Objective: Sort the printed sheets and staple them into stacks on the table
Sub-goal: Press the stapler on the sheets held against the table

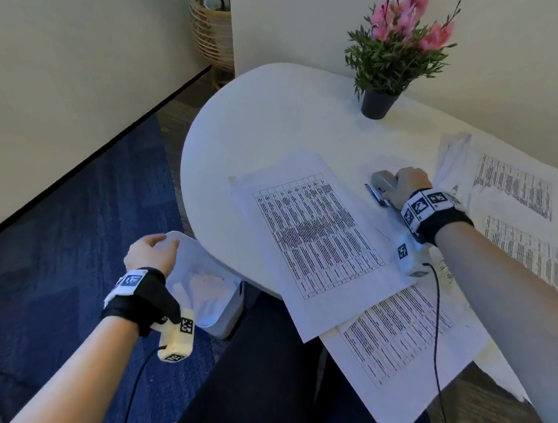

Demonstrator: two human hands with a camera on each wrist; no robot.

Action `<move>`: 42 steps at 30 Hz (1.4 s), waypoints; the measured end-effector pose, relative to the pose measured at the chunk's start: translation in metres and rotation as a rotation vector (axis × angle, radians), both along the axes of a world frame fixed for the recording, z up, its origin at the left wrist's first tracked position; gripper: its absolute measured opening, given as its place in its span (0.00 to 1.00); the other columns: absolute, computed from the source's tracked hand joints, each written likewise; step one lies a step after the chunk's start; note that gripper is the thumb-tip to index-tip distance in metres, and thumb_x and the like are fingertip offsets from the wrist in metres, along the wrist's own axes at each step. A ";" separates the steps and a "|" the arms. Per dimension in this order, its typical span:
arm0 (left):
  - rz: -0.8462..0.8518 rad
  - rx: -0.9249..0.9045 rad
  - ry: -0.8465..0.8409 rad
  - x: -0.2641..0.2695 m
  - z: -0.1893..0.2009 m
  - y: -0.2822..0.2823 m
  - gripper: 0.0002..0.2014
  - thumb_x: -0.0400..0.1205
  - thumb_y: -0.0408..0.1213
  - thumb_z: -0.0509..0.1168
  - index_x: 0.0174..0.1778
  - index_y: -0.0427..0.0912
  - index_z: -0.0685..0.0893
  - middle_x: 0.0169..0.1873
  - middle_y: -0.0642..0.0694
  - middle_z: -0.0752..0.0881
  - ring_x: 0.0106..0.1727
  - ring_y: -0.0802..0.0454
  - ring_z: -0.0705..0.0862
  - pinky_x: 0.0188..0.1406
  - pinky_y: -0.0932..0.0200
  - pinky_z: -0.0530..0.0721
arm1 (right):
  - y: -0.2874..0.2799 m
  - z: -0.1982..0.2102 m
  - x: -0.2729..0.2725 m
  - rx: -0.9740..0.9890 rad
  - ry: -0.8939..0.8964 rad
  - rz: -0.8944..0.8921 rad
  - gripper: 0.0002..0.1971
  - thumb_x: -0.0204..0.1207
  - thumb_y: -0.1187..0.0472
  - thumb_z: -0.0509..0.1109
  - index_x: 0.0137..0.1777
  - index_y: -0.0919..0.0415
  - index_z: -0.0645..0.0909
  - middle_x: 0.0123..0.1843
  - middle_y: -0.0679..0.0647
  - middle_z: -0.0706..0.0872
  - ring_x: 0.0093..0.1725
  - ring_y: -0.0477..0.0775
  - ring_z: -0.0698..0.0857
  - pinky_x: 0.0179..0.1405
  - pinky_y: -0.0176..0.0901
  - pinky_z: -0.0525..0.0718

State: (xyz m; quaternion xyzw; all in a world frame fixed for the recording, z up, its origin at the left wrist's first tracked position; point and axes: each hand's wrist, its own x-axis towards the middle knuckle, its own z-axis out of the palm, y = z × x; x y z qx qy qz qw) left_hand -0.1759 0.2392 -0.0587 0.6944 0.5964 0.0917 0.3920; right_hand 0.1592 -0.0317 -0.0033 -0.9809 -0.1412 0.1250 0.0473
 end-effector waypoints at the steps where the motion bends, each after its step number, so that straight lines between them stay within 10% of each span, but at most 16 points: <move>1: -0.003 0.074 -0.047 0.004 0.004 -0.002 0.19 0.78 0.44 0.68 0.64 0.45 0.84 0.62 0.40 0.84 0.62 0.41 0.82 0.63 0.52 0.76 | -0.001 0.001 -0.001 -0.002 0.001 0.007 0.14 0.72 0.57 0.74 0.42 0.67 0.75 0.45 0.64 0.77 0.36 0.61 0.78 0.36 0.46 0.74; 7: -0.371 0.173 -0.198 0.040 0.041 -0.040 0.12 0.80 0.34 0.65 0.58 0.44 0.86 0.53 0.47 0.86 0.49 0.51 0.85 0.55 0.63 0.77 | -0.002 0.012 -0.037 0.081 -0.242 0.112 0.16 0.78 0.58 0.67 0.63 0.63 0.77 0.66 0.64 0.73 0.65 0.67 0.73 0.61 0.60 0.74; 13: -0.464 -0.069 -0.192 0.067 0.028 -0.068 0.24 0.79 0.34 0.69 0.72 0.39 0.74 0.64 0.45 0.83 0.59 0.50 0.85 0.64 0.57 0.79 | 0.020 0.012 -0.089 -0.043 0.075 0.271 0.27 0.70 0.36 0.72 0.39 0.63 0.74 0.36 0.57 0.77 0.35 0.49 0.77 0.32 0.42 0.76; 17: -0.412 -0.189 -0.174 0.080 0.032 -0.071 0.36 0.76 0.36 0.73 0.77 0.37 0.64 0.70 0.43 0.78 0.66 0.46 0.81 0.63 0.58 0.74 | 0.027 0.008 -0.094 -0.215 0.153 0.208 0.41 0.56 0.27 0.74 0.50 0.64 0.73 0.61 0.65 0.79 0.65 0.63 0.78 0.54 0.53 0.80; 19: -0.404 -0.203 -0.136 0.083 0.033 -0.071 0.38 0.76 0.37 0.73 0.78 0.36 0.62 0.70 0.43 0.78 0.69 0.45 0.77 0.67 0.57 0.71 | 0.029 0.011 -0.092 -0.259 0.160 0.190 0.47 0.52 0.26 0.75 0.56 0.66 0.70 0.53 0.61 0.82 0.53 0.60 0.83 0.45 0.50 0.82; 23: -0.449 -0.247 -0.189 0.087 0.029 -0.079 0.26 0.74 0.35 0.74 0.68 0.35 0.78 0.58 0.43 0.86 0.59 0.44 0.84 0.66 0.51 0.79 | 0.028 0.017 -0.089 -0.210 0.215 0.159 0.32 0.60 0.32 0.76 0.37 0.60 0.67 0.29 0.50 0.72 0.27 0.47 0.73 0.25 0.37 0.72; 26: -0.599 -0.170 -0.224 0.090 0.035 -0.100 0.09 0.77 0.33 0.70 0.52 0.39 0.86 0.50 0.43 0.89 0.50 0.48 0.87 0.58 0.49 0.85 | 0.027 0.010 -0.087 -0.226 0.204 0.140 0.41 0.54 0.29 0.78 0.52 0.63 0.72 0.46 0.58 0.82 0.47 0.56 0.82 0.42 0.46 0.83; 29: -0.714 -0.009 -0.174 0.095 0.038 -0.115 0.13 0.79 0.34 0.67 0.60 0.44 0.85 0.60 0.50 0.82 0.63 0.52 0.78 0.69 0.57 0.73 | 0.022 0.007 -0.088 -0.186 0.183 0.142 0.51 0.51 0.29 0.79 0.66 0.63 0.70 0.72 0.68 0.69 0.73 0.68 0.68 0.68 0.61 0.74; 35: -0.589 -0.062 -0.004 0.106 0.051 -0.109 0.40 0.72 0.39 0.76 0.78 0.41 0.63 0.77 0.33 0.54 0.73 0.45 0.70 0.65 0.55 0.73 | 0.019 0.007 -0.088 -0.225 0.197 0.120 0.67 0.47 0.27 0.79 0.79 0.66 0.56 0.77 0.71 0.63 0.76 0.71 0.65 0.73 0.64 0.70; 42: -0.470 -0.098 0.083 0.129 0.065 -0.094 0.40 0.69 0.47 0.79 0.68 0.33 0.64 0.61 0.37 0.74 0.62 0.41 0.76 0.57 0.50 0.80 | 0.018 0.010 -0.082 -0.259 0.228 0.118 0.76 0.29 0.19 0.72 0.76 0.67 0.60 0.64 0.66 0.76 0.68 0.67 0.77 0.63 0.61 0.81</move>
